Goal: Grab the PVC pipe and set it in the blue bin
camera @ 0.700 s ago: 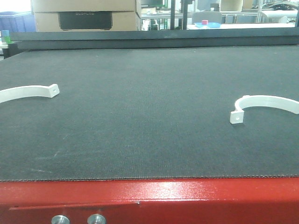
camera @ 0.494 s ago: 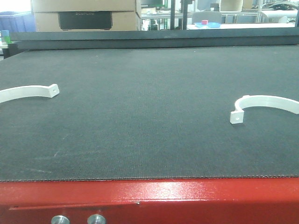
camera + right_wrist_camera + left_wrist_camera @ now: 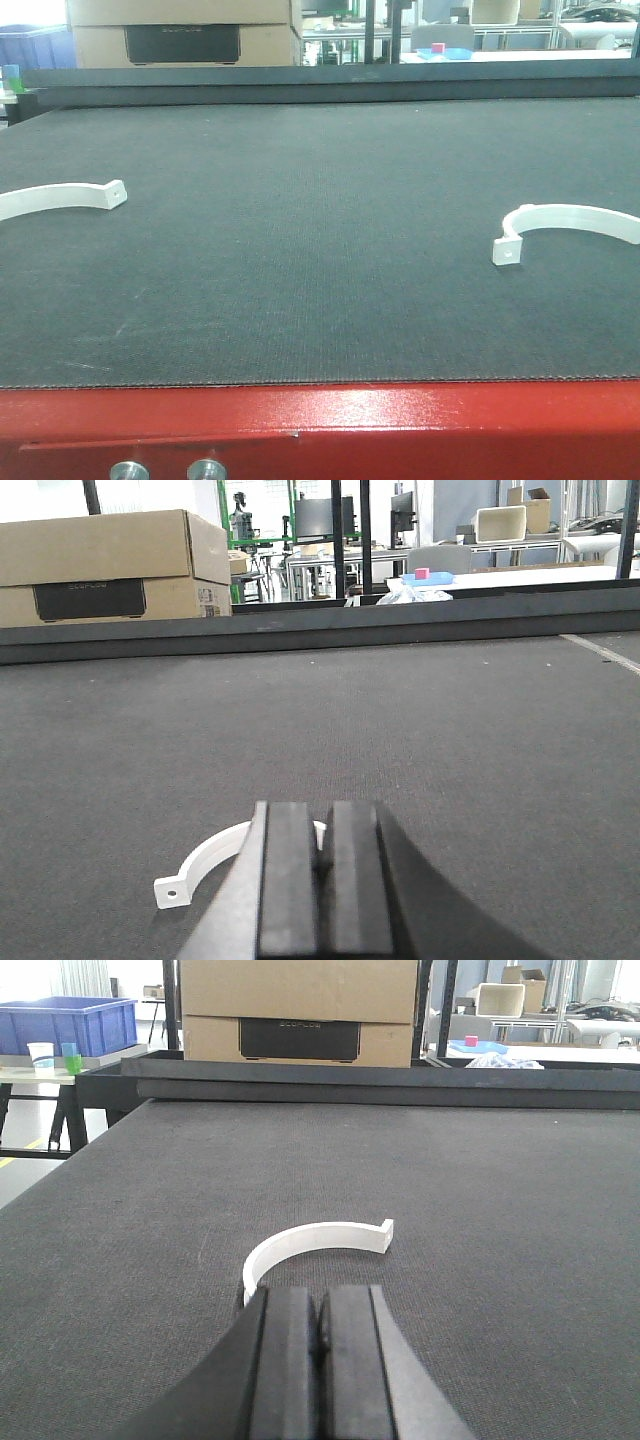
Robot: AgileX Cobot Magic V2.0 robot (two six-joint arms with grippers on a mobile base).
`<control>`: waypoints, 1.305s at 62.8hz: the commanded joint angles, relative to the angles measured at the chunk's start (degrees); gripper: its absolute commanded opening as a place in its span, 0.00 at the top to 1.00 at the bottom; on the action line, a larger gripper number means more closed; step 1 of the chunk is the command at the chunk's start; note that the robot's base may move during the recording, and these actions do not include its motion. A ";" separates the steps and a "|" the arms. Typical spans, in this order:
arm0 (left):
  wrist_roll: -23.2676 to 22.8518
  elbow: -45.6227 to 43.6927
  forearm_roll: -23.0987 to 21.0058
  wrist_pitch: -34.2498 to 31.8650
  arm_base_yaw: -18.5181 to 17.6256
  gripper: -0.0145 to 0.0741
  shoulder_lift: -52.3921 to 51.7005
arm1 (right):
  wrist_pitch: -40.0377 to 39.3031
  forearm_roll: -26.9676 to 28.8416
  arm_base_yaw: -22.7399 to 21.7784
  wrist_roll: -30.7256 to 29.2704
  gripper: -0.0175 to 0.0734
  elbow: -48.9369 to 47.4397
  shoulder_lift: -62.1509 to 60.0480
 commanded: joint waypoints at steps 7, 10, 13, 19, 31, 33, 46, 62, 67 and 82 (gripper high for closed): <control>-0.40 -0.16 -0.17 -1.21 -0.10 0.96 -0.28 | -0.97 -0.25 0.03 -0.21 0.99 -0.04 -0.21; -0.40 -0.16 -0.17 -1.50 -0.10 0.96 -0.28 | -0.97 -0.25 0.03 -0.21 0.99 -0.04 -0.21; -0.40 -0.16 -0.17 -1.92 -0.10 0.96 -0.28 | -1.33 -0.25 0.03 -0.21 0.99 -0.04 -0.21; 0.21 -0.16 1.77 -3.77 -0.10 0.96 -0.28 | -3.97 -0.25 0.03 -0.21 0.99 -0.04 -0.21; 0.45 -0.16 1.33 -14.05 0.11 0.96 -0.28 | -12.15 -0.25 0.03 -0.21 0.99 -0.04 -0.21; 0.45 -0.16 -0.98 -15.22 0.11 0.96 -0.28 | -12.13 -0.25 0.03 -0.21 0.99 -1.06 -0.21; 1.98 -7.66 -4.01 -14.49 0.11 0.96 -0.28 | -8.67 -0.25 0.03 -0.21 0.99 -14.07 -0.21; 4.95 -24.25 -3.21 -6.96 0.11 0.96 10.45 | 3.99 -0.25 0.03 -0.21 0.99 -31.40 9.45; 4.95 -30.01 -3.21 -1.43 0.11 0.96 14.86 | 10.84 -0.25 0.03 -0.21 0.99 -36.82 13.33; 4.95 -45.45 -0.83 16.17 0.11 0.96 31.10 | 32.79 -0.25 0.03 -0.21 0.99 -45.56 26.91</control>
